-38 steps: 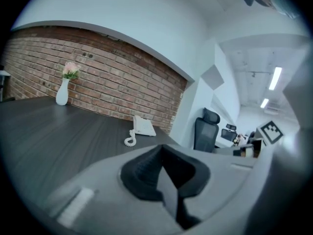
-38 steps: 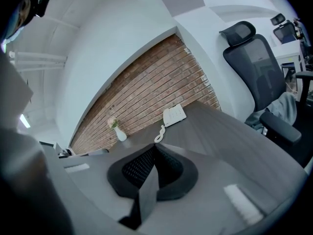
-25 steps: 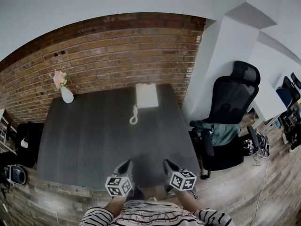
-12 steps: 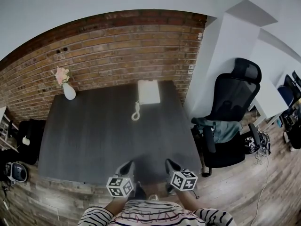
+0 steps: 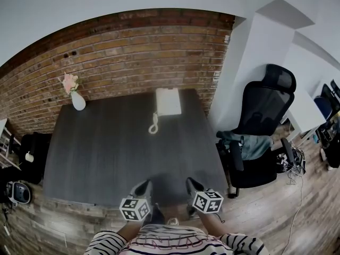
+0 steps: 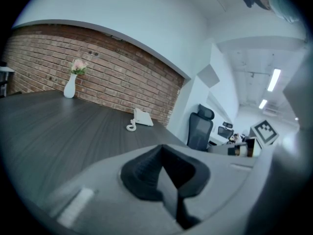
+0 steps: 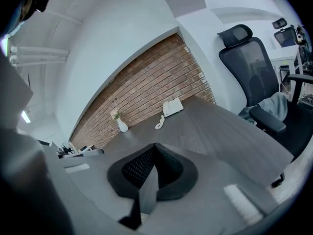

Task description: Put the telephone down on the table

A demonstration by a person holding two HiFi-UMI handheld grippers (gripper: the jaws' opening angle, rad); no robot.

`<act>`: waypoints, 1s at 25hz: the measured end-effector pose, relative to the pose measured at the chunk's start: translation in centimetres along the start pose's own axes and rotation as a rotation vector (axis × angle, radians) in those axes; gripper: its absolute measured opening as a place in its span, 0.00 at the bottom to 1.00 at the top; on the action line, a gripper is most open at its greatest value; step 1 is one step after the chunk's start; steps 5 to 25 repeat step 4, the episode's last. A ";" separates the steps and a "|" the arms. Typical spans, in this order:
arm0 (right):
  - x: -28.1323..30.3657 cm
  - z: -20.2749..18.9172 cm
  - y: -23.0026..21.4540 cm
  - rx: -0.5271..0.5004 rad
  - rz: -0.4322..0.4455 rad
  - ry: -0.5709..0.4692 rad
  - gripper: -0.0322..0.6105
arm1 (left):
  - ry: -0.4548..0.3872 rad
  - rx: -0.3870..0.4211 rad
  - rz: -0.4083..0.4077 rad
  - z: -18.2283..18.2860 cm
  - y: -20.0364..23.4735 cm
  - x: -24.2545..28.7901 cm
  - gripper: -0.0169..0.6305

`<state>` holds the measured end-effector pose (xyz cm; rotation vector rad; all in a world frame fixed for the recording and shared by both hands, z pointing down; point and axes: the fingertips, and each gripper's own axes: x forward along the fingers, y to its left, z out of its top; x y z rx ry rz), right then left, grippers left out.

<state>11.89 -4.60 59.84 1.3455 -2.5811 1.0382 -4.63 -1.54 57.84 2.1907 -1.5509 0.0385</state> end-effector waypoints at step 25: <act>0.2 0.2 -0.3 -0.003 -0.003 0.002 0.05 | -0.001 -0.005 -0.003 0.0 0.1 0.3 0.03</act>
